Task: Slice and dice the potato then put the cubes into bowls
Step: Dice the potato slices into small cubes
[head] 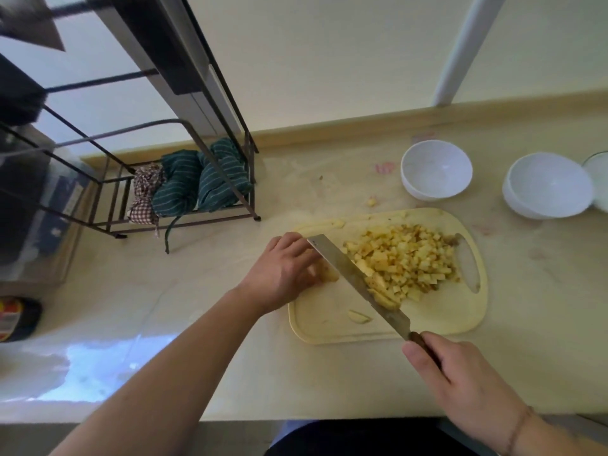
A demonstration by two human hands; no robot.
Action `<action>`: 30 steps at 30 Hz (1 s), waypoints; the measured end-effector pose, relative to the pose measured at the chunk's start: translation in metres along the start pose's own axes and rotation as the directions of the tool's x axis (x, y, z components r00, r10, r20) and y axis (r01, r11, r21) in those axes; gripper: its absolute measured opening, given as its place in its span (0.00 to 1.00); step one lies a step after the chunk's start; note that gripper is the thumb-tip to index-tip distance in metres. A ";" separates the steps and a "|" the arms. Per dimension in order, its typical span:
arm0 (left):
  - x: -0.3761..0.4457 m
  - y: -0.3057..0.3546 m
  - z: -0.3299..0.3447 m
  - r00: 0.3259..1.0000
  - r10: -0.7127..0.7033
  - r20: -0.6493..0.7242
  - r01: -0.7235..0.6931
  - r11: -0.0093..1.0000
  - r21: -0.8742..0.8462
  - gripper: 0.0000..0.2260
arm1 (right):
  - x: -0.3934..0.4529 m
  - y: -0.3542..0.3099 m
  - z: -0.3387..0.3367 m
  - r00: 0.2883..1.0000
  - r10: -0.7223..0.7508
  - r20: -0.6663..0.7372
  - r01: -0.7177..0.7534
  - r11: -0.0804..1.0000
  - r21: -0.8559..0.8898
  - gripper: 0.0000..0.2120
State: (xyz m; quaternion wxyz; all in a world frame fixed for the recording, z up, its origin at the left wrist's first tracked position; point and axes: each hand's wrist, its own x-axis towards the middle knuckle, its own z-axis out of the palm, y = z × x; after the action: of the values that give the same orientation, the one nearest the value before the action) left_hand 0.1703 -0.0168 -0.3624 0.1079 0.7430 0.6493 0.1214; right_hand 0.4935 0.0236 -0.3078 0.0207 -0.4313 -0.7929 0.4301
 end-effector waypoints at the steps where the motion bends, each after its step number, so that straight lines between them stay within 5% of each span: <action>1: -0.007 0.001 0.003 0.994 -0.085 -0.073 0.082 0.996 -0.045 0.19 | 0.000 0.000 0.001 1.000 0.006 0.000 -0.006 1.000 -0.029 0.34; 3: -0.026 0.007 0.007 0.865 -0.374 -0.335 0.310 0.923 -0.229 0.12 | -0.002 0.000 0.002 1.000 0.002 -0.002 -0.002 0.987 -0.162 0.34; 5: -0.043 0.021 -0.001 0.554 -0.644 -0.528 0.467 0.765 -0.443 0.08 | -0.003 -0.001 0.003 0.999 -0.033 -0.018 0.026 0.953 -0.300 0.33; 6: -0.048 0.032 -0.008 0.466 -0.660 -0.589 0.469 0.749 -0.468 0.08 | -0.002 -0.001 0.005 0.998 -0.061 -0.004 0.055 0.933 -0.356 0.32; 7: -0.050 0.043 -0.016 0.468 -0.606 -0.643 0.433 0.791 -0.431 0.07 | -0.001 -0.002 0.007 0.996 -0.089 0.026 0.092 0.912 -0.399 0.29; 9: -0.047 0.068 -0.029 0.647 -0.410 -0.643 0.257 0.911 -0.322 0.08 | 0.003 -0.005 0.009 0.989 -0.086 0.123 0.133 0.882 -0.452 0.26; 11: -0.039 0.084 -0.033 0.887 -0.226 -0.403 0.131 0.959 -0.250 0.15 | 0.008 -0.005 0.017 0.981 -0.122 0.153 0.188 0.815 -0.549 0.31; 13: -0.036 0.089 -0.025 0.987 -0.133 -0.095 0.121 0.985 -0.123 0.22 | 0.010 -0.012 0.021 0.966 -0.215 0.145 0.259 0.754 -0.604 0.36; 16: -0.038 0.089 -0.014 0.984 -0.127 0.125 0.141 0.984 -0.112 0.25 | 0.011 -0.013 0.027 0.930 -0.343 0.136 0.350 0.704 -0.618 0.41; 18: -0.039 0.090 -0.013 0.976 -0.150 0.155 0.171 0.977 -0.127 0.25 | 0.014 -0.019 0.025 0.953 -0.255 0.165 0.300 0.702 -0.646 0.37; 23: -0.037 0.093 -0.012 0.949 -0.182 0.258 0.209 0.975 -0.080 0.22 | 0.017 -0.012 0.031 0.923 -0.367 0.116 0.348 0.665 -0.661 0.34; 30: -0.031 0.096 -0.004 0.990 -0.114 0.086 0.112 0.993 0.029 0.18 | 0.011 -0.009 0.027 0.916 -0.387 0.103 0.346 0.633 -0.692 0.30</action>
State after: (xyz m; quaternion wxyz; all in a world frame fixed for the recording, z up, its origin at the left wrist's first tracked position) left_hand 0.2552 -0.0601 -0.3295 0.1338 0.7109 0.6864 0.0745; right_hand 0.4698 0.0107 -0.3218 -0.0347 -0.2484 -0.9652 0.0734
